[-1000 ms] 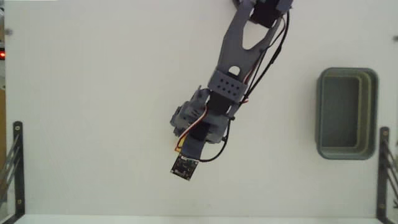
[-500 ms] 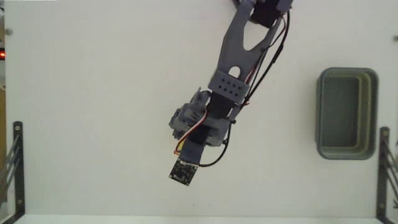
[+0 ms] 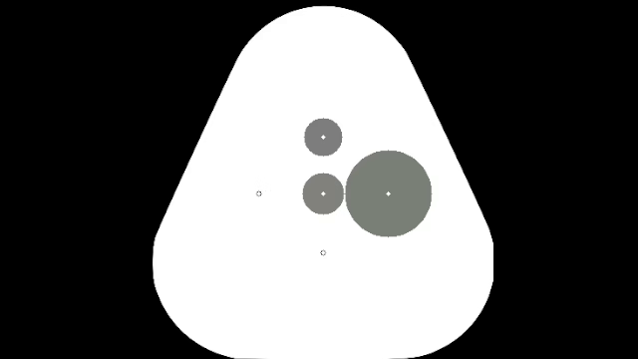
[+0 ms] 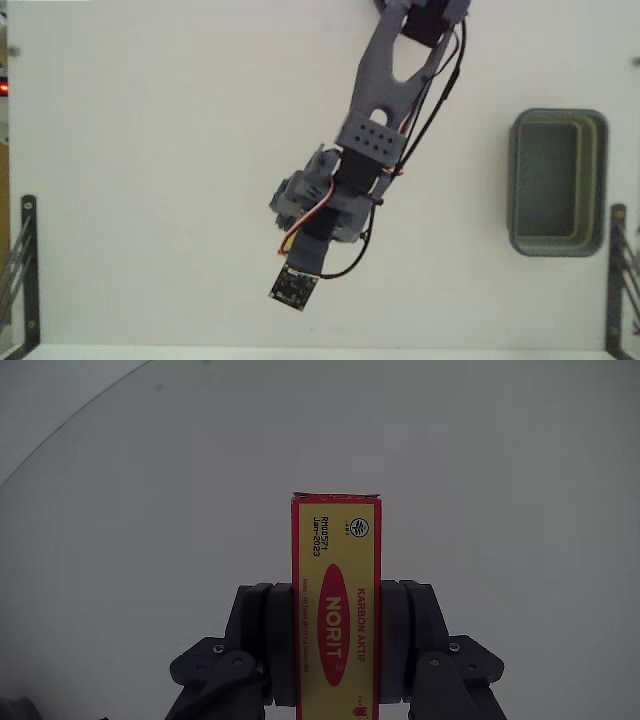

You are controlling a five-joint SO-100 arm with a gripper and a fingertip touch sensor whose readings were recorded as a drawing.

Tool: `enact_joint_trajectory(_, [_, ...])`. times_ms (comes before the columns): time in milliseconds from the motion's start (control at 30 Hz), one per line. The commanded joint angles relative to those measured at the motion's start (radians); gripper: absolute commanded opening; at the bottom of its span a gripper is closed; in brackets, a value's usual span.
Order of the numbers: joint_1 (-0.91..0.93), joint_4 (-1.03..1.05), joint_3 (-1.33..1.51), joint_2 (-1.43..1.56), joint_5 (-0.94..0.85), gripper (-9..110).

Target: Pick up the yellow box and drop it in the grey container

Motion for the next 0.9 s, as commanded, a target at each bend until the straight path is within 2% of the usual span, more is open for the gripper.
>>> enact_joint_trajectory(0, [0.01,0.047,-0.088,0.029,0.005,40])
enact_joint_trajectory(600, [0.01,0.278,-0.418,-0.069,0.005,40])
enact_joint_trajectory(867, [0.01,0.424,-0.649,-0.155,0.005,40])
